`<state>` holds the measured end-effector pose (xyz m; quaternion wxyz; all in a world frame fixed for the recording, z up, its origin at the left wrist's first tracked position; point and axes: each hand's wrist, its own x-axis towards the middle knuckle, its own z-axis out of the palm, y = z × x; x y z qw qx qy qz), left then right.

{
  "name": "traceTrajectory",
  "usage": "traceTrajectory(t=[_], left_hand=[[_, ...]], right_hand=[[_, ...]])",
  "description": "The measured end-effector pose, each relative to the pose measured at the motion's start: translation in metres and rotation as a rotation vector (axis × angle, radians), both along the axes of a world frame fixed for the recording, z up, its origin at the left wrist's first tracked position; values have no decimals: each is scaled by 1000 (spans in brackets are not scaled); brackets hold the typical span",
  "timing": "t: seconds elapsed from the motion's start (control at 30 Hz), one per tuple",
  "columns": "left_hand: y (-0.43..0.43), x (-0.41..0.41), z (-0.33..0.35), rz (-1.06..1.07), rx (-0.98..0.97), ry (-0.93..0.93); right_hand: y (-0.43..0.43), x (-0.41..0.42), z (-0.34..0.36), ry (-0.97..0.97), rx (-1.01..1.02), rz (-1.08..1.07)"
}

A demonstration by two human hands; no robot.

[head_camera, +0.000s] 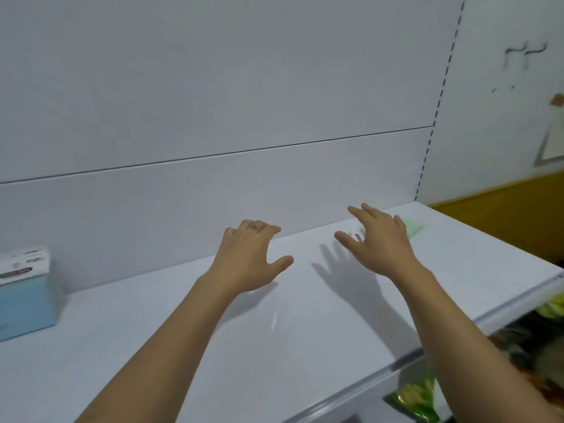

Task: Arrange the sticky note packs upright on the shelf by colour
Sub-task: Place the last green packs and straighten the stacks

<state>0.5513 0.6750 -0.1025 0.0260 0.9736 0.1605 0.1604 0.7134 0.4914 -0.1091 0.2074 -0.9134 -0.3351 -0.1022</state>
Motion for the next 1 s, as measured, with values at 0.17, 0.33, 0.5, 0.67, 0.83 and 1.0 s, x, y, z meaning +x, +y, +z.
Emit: traceTrajectory(t=[0.17, 0.33, 0.5, 0.67, 0.83, 1.0], left_hand=[[-48, 70, -18, -53, -32, 127], [-85, 128, -34, -77, -64, 163], [-114, 167, -47, -137, -143, 143], [-120, 180, -76, -90, -124, 87], [-115, 179, -85, -73, -55, 52], [-114, 179, -87, -53, -36, 113]], right_hand=[[-49, 65, -24, 83, 0, -112], [-73, 116, -48, 137, 9, -184], [-61, 134, -60, 112, 80, -171], [-51, 121, -76, -106, 29, 35], [-58, 120, -69, 22, 269, 48], [-67, 144, -66, 54, 325, -137]])
